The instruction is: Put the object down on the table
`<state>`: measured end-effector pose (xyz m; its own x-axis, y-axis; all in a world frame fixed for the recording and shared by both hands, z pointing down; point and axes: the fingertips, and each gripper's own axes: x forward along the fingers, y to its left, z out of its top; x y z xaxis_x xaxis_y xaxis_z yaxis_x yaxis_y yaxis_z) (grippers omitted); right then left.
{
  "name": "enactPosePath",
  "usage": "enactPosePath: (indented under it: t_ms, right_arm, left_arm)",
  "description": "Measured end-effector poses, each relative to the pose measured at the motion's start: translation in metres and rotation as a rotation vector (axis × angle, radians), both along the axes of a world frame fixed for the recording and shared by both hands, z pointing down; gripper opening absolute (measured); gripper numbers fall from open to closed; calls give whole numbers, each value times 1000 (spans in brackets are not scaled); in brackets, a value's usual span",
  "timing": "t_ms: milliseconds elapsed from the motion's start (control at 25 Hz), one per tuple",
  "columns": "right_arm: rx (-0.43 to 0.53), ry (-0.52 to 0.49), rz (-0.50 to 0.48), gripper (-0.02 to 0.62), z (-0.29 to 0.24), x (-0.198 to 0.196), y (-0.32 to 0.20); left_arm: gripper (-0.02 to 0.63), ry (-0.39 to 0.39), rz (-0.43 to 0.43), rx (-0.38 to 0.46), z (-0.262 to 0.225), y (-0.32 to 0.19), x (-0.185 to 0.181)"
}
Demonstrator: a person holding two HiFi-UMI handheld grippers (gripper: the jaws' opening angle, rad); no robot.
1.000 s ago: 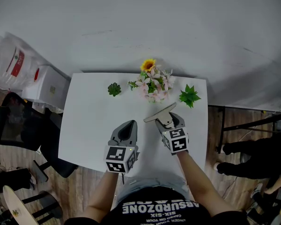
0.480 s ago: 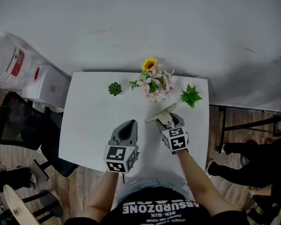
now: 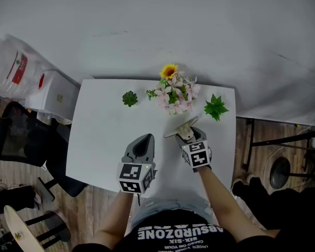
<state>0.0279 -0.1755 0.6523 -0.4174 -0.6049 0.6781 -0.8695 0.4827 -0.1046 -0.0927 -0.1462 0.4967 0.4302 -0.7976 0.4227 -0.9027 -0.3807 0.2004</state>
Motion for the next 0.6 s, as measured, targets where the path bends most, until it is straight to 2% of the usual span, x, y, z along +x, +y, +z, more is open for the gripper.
enactPosePath:
  t_ms: [600]
  right_arm:
    - [-41,33,-18,285,21,0,2]
  left_arm:
    - [-3,-3,2,-14,5,-2,0]
